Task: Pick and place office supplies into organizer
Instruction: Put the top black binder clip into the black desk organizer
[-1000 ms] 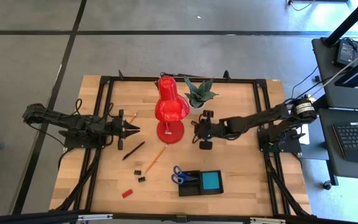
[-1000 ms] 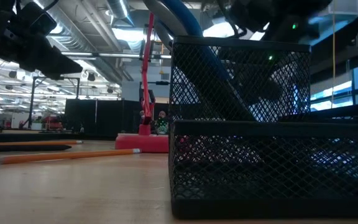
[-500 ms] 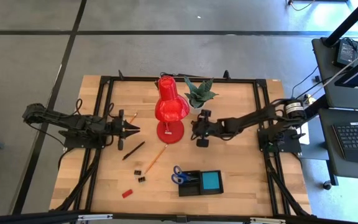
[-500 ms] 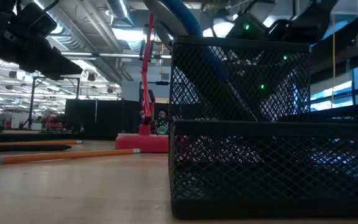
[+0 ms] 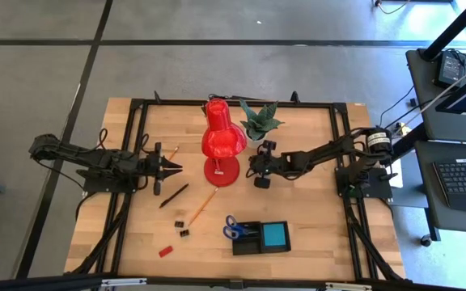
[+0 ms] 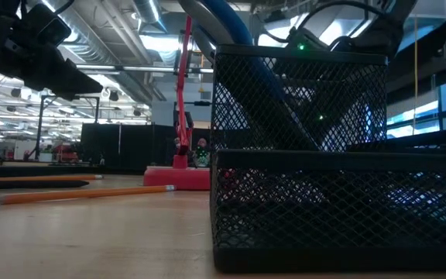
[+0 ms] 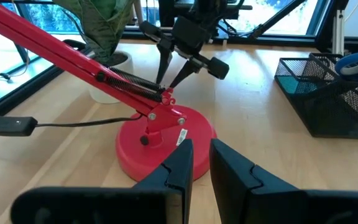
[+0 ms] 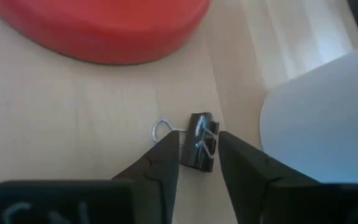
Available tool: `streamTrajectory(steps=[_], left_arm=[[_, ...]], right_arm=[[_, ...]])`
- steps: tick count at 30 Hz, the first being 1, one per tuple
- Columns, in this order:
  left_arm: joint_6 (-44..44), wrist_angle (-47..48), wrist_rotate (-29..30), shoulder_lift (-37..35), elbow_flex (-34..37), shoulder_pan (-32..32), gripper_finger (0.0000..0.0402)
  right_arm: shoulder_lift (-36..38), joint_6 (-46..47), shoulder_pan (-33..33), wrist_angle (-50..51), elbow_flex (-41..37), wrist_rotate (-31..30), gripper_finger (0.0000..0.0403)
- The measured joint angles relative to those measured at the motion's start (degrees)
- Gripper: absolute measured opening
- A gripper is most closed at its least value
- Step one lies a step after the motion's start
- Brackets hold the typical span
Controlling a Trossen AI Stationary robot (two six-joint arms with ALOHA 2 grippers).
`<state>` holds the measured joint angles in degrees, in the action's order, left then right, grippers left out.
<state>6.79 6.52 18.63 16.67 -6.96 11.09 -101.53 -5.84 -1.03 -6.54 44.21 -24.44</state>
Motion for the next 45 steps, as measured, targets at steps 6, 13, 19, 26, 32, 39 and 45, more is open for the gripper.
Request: streamTrajectory(steps=[6,13,19,26,32,39,45], left_arm=[[0.0,-0.02,0.02,0.0,0.0,0.0,0.0047],[0.0,-0.02,0.04,0.0,0.0,0.0,0.0047],[0.01,-0.02,0.04,0.0,0.0,0.0,0.0047],[0.0,-0.04,0.04,0.0,0.0,0.0,0.0047],[-0.04,-0.1,0.98,0.0,0.0,0.0,0.0047],[-0.04,-0.32,4.04,0.0,0.0,0.0,0.0047],[-0.01,-0.78,4.48,-0.02,0.0,-0.02,0.0047]], right_arm=[[-0.16,-0.18,-0.38,-0.1,0.04,0.06,0.0068],[-0.07,-0.22,-0.36,-0.69,0.09,-0.32,0.0009],[0.44,0.85,-0.33,-0.4,0.09,-0.01,0.0006],[9.55,1.54,2.65,2.44,0.29,0.23,0.0004],[22.66,10.32,9.61,13.39,2.55,3.13,0.0002],[29.38,22.9,22.75,10.87,2.91,19.38,0.0002],[26.27,31.07,34.64,4.8,2.89,20.22,0.0001]])
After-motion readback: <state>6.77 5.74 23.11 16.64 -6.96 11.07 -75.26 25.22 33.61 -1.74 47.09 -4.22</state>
